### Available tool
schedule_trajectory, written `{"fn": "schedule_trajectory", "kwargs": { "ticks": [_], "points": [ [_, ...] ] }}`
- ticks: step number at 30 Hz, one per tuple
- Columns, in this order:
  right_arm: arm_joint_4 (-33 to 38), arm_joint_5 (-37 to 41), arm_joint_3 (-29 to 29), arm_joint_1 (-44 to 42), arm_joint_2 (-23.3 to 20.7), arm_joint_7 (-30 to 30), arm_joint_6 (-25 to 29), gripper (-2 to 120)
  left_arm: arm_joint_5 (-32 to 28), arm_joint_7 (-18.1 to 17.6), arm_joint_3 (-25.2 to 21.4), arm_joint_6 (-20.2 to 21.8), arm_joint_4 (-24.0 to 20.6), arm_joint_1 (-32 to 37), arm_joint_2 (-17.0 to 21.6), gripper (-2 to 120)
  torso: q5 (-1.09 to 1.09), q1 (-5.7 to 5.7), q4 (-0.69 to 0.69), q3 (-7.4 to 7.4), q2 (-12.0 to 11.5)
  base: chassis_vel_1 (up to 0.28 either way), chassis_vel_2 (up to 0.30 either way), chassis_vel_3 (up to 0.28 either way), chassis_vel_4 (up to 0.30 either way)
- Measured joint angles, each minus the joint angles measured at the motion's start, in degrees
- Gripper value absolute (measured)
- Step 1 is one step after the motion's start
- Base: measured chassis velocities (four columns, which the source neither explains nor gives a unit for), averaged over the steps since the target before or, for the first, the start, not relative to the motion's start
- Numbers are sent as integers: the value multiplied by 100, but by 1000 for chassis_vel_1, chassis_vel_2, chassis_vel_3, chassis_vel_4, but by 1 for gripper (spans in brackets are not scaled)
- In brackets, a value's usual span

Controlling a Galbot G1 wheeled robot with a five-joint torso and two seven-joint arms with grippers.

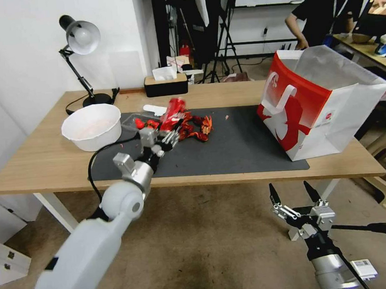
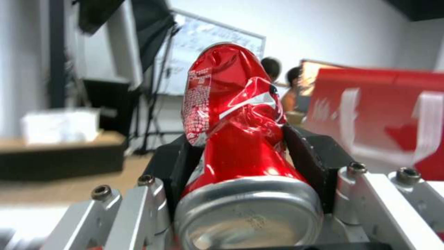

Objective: Pick up the trash from the table and place it into the takeout bag.

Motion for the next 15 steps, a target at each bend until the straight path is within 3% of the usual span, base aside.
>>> {"fn": "schedule_trajectory", "kwargs": {
  "ticks": [5, 15],
  "points": [
    [47, -51, 4, -1, 33, 25, -40, 100, -218, 121, 374, 20, 380, -836, -186, 47, 2, 0, -2, 1, 0, 0, 0, 0, 0],
    [175, -195, -7, 11, 130, 100, -148, 100, -406, 339, 1423, 53, 1490, -2552, -1241, 47, 2, 0, -2, 1, 0, 0, 0, 0, 0]
  ]
}}
